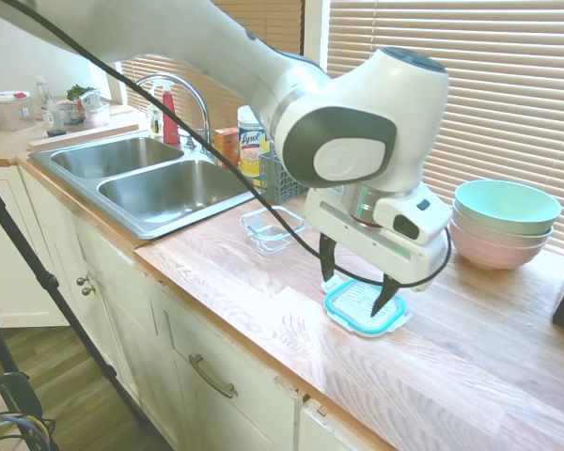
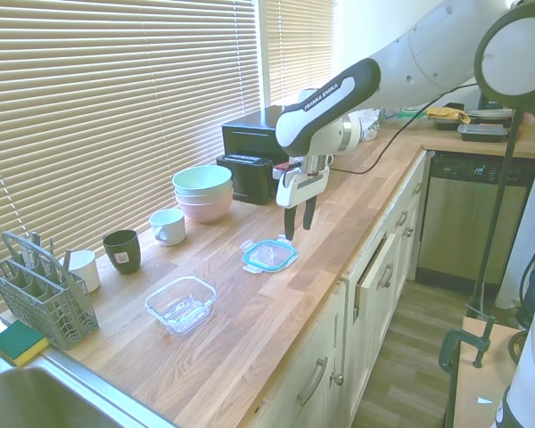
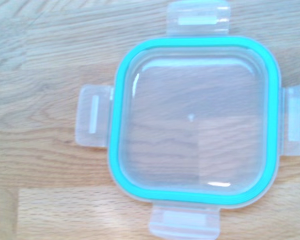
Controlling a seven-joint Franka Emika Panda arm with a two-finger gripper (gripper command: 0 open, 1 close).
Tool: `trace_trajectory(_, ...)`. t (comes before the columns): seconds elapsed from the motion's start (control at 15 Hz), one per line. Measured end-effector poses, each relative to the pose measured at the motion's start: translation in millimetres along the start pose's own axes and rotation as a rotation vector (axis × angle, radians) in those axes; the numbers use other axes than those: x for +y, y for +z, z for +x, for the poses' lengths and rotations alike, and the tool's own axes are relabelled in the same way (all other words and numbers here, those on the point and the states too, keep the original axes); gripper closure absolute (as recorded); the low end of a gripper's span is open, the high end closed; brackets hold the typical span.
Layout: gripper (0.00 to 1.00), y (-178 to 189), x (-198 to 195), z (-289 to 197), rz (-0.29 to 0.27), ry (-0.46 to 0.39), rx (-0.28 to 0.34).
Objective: Cover the lid of the food container
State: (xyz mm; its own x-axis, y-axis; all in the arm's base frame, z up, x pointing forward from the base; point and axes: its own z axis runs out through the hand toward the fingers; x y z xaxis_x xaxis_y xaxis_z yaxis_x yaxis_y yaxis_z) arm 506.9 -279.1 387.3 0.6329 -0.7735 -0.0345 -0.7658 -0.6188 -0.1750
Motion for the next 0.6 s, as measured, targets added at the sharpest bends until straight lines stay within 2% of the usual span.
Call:
trace_trajectory(0.27, 0.00, 7.0, 13.5, 33.4, 0.042, -0.002, -0.020)
trace_trajectory(0.6, 0.00, 24.9, 17.4, 59.0, 0.083, 0.024, -0.089)
